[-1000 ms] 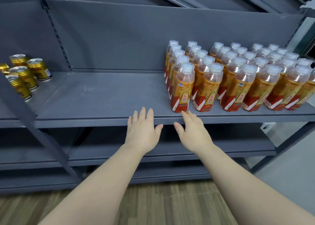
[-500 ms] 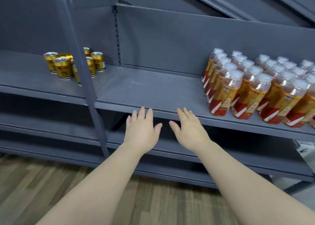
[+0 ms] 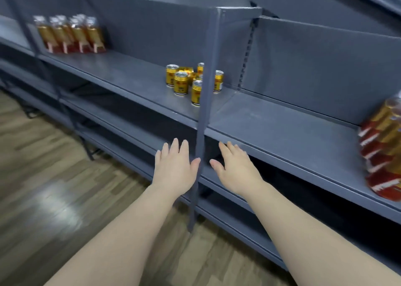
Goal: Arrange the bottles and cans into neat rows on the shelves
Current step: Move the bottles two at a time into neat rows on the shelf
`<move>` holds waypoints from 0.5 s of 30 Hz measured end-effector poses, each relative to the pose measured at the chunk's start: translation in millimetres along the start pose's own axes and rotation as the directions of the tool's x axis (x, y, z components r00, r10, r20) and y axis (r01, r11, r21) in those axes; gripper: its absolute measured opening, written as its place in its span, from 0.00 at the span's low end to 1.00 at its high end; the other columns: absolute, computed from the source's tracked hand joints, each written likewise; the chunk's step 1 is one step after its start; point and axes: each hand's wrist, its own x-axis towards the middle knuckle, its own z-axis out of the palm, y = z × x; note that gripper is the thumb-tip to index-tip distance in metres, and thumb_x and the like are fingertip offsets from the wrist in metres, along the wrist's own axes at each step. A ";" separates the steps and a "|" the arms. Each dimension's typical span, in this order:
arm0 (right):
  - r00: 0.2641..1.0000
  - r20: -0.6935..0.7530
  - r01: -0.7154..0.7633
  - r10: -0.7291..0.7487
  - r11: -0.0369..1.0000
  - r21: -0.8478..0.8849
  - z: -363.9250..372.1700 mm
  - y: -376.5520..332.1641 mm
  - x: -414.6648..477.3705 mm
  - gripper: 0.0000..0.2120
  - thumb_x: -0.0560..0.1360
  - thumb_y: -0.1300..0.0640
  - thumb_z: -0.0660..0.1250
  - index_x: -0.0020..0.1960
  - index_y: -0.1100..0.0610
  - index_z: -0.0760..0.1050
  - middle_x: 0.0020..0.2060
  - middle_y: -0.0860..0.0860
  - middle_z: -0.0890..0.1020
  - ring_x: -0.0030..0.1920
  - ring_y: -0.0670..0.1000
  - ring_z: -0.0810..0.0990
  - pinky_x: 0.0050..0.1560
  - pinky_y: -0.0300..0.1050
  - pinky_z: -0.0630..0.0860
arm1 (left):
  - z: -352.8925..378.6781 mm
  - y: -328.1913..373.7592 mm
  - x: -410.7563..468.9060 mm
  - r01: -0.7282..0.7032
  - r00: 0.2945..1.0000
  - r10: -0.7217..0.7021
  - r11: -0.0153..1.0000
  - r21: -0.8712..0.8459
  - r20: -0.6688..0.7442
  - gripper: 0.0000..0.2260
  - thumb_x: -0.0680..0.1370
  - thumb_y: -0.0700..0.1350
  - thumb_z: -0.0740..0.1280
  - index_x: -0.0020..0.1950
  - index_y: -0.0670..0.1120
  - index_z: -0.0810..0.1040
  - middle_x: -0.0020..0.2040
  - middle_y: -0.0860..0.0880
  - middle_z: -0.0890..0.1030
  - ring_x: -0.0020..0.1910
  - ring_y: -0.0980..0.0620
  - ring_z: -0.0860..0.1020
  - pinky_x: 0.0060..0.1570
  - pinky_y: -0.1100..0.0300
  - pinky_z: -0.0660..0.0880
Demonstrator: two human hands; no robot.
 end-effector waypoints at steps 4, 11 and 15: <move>0.991 0.050 0.127 -0.127 0.992 -0.003 7.7 -34.4 29.5 0.31 0.84 0.41 0.49 0.82 0.53 0.46 0.81 0.54 0.49 0.81 0.54 0.46 0.79 0.53 0.46 | -10.6 -36.7 -0.6 0.134 0.991 -0.133 0.991 0.013 -0.030 0.30 0.84 0.60 0.52 0.81 0.46 0.53 0.81 0.44 0.55 0.79 0.40 0.54 0.76 0.44 0.53; 0.950 0.071 0.304 -0.304 0.953 0.011 20.1 -76.8 74.9 0.32 0.84 0.40 0.49 0.82 0.54 0.47 0.81 0.54 0.51 0.81 0.56 0.48 0.79 0.54 0.48 | -24.1 -78.1 4.4 0.292 0.954 -0.288 0.955 0.042 -0.078 0.30 0.83 0.60 0.52 0.81 0.46 0.53 0.81 0.44 0.54 0.79 0.40 0.54 0.76 0.44 0.54; 0.926 0.097 0.367 -0.364 0.930 -0.013 29.4 -100.8 100.5 0.31 0.84 0.41 0.49 0.82 0.54 0.47 0.81 0.55 0.51 0.80 0.56 0.48 0.79 0.54 0.48 | -25.7 -101.7 11.0 0.356 0.932 -0.350 0.933 0.050 -0.092 0.30 0.83 0.60 0.53 0.81 0.46 0.54 0.81 0.44 0.55 0.78 0.40 0.55 0.76 0.43 0.55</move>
